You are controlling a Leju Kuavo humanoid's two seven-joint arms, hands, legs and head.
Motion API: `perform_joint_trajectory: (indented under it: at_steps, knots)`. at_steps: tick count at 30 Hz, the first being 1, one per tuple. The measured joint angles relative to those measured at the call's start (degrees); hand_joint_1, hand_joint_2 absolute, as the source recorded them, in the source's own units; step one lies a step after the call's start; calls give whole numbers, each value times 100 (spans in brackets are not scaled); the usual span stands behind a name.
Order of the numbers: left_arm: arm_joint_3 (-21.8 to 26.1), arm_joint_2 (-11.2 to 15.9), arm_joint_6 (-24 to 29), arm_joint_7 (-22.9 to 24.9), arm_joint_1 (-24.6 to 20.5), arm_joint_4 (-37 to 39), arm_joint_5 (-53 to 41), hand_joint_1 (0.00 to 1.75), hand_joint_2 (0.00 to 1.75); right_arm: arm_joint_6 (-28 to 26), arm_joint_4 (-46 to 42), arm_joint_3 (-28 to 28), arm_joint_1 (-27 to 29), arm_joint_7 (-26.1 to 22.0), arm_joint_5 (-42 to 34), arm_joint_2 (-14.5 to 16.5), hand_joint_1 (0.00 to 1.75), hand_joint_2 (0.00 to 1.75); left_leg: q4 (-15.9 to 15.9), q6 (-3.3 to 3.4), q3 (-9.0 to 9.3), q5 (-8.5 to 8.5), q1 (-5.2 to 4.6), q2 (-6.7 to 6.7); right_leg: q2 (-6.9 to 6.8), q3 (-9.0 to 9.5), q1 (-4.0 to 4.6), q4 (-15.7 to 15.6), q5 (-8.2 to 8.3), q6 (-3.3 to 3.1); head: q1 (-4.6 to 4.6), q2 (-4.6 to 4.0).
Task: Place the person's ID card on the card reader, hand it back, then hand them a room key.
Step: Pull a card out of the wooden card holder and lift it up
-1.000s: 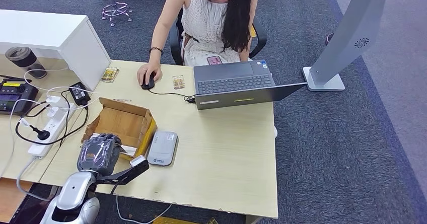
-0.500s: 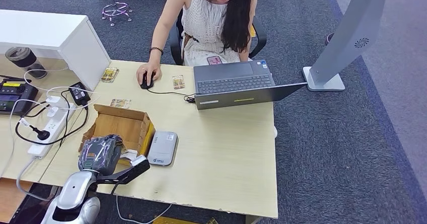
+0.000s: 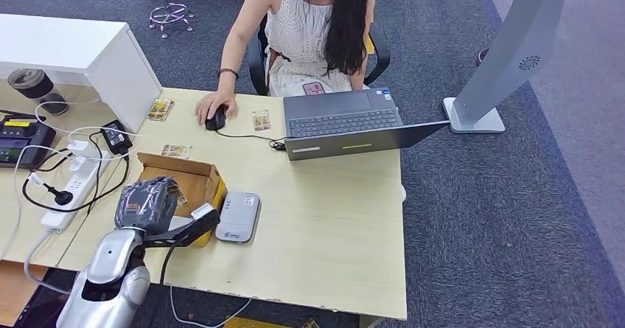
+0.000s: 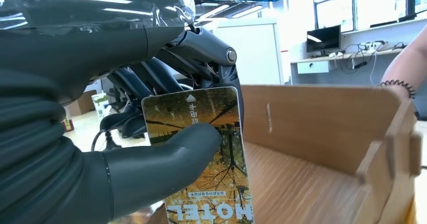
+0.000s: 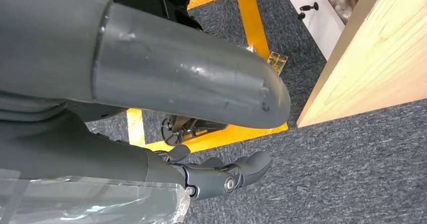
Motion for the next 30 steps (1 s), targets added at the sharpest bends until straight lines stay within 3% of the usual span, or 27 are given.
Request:
perform_joint_trajectory:
  at_steps: [10, 19, 30]
  knots:
    - [-318, -48, -325, 74, -835, 147, 7, 175, 175, 1, 2, 0, -39, 10, 33, 2, 0, 0, 3, 0, 0, 1, 0, -1, 0, -1, 0, 0, 2, 2, 1, 0]
    - [-823, -120, -834, 201, -1899, 259, 245, 175, 175, 3, 11, 0, -92, 28, 109, 4, 0, 0, 5, 3, -1, 3, -1, 1, 4, 0, -1, 1, 6, 4, 1, 0]
    - [-993, -134, -842, 215, -2083, 270, 290, 175, 175, 3, 23, 0, -94, 28, 109, 4, 0, 0, 4, 3, -1, 3, 0, 2, 4, -3, 0, 1, 5, 4, -1, 0]
